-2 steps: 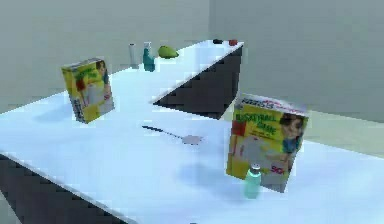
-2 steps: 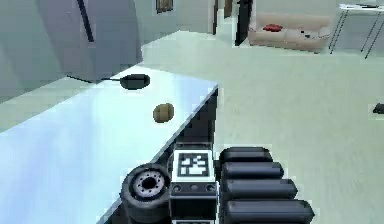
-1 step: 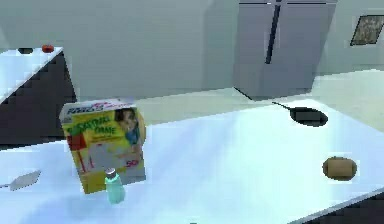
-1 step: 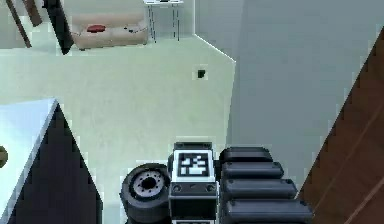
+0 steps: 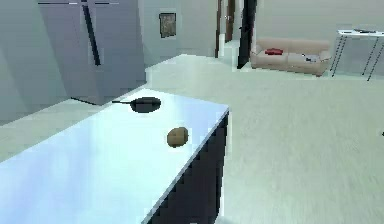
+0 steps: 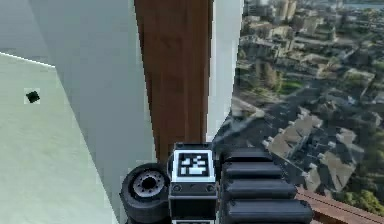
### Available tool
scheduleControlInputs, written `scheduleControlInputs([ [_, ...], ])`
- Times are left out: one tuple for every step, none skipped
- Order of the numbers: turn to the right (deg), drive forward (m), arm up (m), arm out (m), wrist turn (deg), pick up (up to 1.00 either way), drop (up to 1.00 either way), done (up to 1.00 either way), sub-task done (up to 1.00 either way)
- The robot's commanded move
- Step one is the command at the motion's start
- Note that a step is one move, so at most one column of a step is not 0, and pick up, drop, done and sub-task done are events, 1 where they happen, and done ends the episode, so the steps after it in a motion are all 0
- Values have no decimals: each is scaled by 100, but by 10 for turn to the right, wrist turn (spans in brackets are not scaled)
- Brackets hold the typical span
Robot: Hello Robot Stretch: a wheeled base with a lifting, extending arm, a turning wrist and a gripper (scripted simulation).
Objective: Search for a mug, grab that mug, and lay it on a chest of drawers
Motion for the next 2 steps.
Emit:
scheduleControlInputs([
  [210,0,0,0,0,0,0,0,0],
  [0,100,0,0,0,0,0,0,0],
])
